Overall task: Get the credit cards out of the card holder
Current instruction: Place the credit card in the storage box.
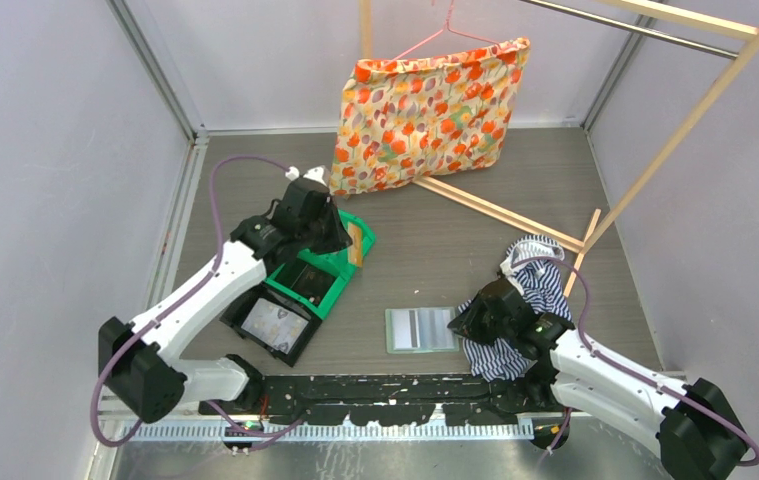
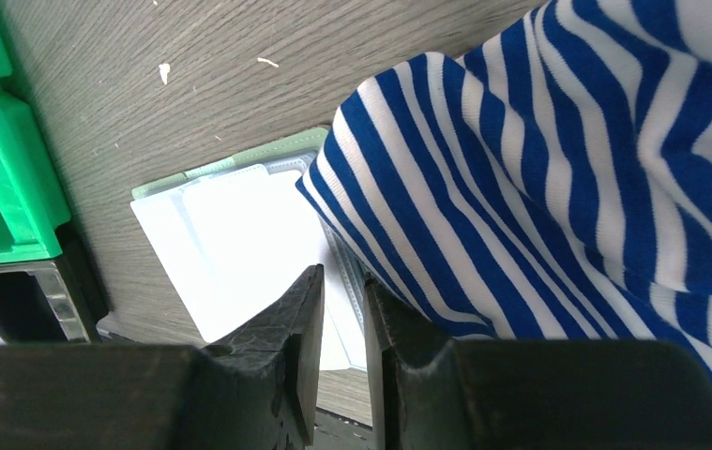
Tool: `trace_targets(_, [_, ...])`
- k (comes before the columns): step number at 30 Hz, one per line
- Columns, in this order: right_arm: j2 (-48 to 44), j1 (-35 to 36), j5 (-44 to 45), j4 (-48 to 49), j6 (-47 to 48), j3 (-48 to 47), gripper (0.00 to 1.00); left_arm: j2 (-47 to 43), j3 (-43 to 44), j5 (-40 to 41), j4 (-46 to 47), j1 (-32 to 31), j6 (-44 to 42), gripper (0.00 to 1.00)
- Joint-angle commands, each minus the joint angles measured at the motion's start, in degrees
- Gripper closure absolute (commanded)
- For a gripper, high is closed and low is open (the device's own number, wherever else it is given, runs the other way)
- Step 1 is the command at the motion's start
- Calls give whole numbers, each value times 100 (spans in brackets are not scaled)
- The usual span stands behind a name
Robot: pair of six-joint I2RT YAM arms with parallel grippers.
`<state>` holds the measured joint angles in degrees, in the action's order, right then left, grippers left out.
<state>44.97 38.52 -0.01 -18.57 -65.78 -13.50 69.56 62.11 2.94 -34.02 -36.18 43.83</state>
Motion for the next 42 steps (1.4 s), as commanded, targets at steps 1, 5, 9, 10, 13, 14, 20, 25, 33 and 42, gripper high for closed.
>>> trace_targets(1, [-141, -10, 408, -479, 178, 36, 72, 597, 748, 55, -412, 292, -797, 99])
trace_targets(5, [-273, -12, 442, -587, 179, 44, 72, 1185, 1637, 2, -951, 514, -1880, 100])
trace_targets(9, [-280, -18, 428, -566, 173, 61, 72, 1570, 2288, 401, -1194, 525, -2736, 99])
trace_targets(10, [-267, -20, 431, -561, 171, 61, 72, 1656, 2399, 423, -1206, 535, -2862, 99])
trace_targets(13, [-252, -17, 423, -552, 171, 30, 72, 1796, 2480, 99, -1185, 703, -3147, 100])
trace_targets(14, [-254, -15, 419, -547, 171, 22, 72, 1838, 2481, -130, -1181, 773, -3274, 100])
trace_targets(20, [-263, -19, 392, -560, 193, 14, 72, 2100, 2444, -1233, -1402, 1181, -4101, 99])
trace_targets(25, [-270, -22, 388, -576, 193, 21, 72, 2254, 2307, -2197, -1167, 1711, -4166, 99])
trace_targets(33, [-272, -28, 405, -557, 180, 30, 72, 2696, 2140, -2864, -1055, 2079, -4117, 99])
trace_targets(42, [-239, -33, 388, -617, 232, 5, 72, 3184, 1893, -2913, -705, 2216, -4068, 100])
